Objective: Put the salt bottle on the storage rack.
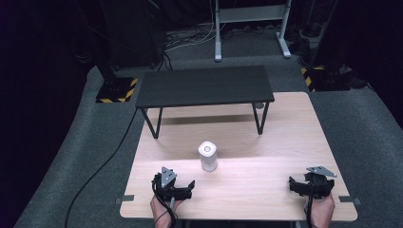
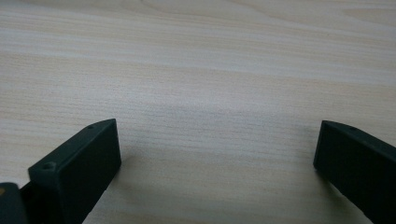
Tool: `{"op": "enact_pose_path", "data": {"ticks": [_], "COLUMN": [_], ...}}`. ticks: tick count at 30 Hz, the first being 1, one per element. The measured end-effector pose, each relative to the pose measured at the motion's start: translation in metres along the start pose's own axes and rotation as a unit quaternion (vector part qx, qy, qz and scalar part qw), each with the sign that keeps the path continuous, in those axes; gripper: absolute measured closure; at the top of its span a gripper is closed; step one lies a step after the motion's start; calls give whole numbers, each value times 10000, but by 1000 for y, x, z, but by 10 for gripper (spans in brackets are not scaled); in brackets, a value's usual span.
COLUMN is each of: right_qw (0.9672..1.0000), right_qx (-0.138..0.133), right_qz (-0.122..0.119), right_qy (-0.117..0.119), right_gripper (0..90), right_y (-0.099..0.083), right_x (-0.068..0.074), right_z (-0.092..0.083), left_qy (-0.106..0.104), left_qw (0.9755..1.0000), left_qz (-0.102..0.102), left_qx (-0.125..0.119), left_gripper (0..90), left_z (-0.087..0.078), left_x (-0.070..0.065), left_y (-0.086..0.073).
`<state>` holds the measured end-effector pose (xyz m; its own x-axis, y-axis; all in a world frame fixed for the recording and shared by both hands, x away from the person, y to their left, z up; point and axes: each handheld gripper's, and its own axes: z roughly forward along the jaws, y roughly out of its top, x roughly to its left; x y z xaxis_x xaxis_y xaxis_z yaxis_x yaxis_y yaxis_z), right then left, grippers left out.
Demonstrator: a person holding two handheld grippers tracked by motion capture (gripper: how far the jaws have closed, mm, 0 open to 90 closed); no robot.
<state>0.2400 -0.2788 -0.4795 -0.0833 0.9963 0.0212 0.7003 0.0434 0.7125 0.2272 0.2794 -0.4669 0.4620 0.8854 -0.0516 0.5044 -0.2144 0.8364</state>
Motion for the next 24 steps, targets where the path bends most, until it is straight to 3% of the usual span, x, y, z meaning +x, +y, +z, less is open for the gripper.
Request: {"op": "enact_pose_path", "data": {"ticks": [10, 17, 24], "right_qw": [10000, 10000, 10000], "right_qx": [0, -1, 0], "right_qz": [0, -2, 0], "right_qy": [0, -1, 0], "right_gripper": [0, 0, 0], "right_y": [0, 0, 0], "right_x": [0, 0, 0], "right_z": [0, 0, 0], "left_qy": [-69, -256, -237], "left_qw": [9998, 9994, 9994], "left_qz": [187, 221, 268], "left_qx": [-51, -19, 46], "left_gripper": [0, 0, 0], "left_z": [21, 45, 64], "left_x": [-16, -20, -22], "left_y": [8, 18, 23]}}
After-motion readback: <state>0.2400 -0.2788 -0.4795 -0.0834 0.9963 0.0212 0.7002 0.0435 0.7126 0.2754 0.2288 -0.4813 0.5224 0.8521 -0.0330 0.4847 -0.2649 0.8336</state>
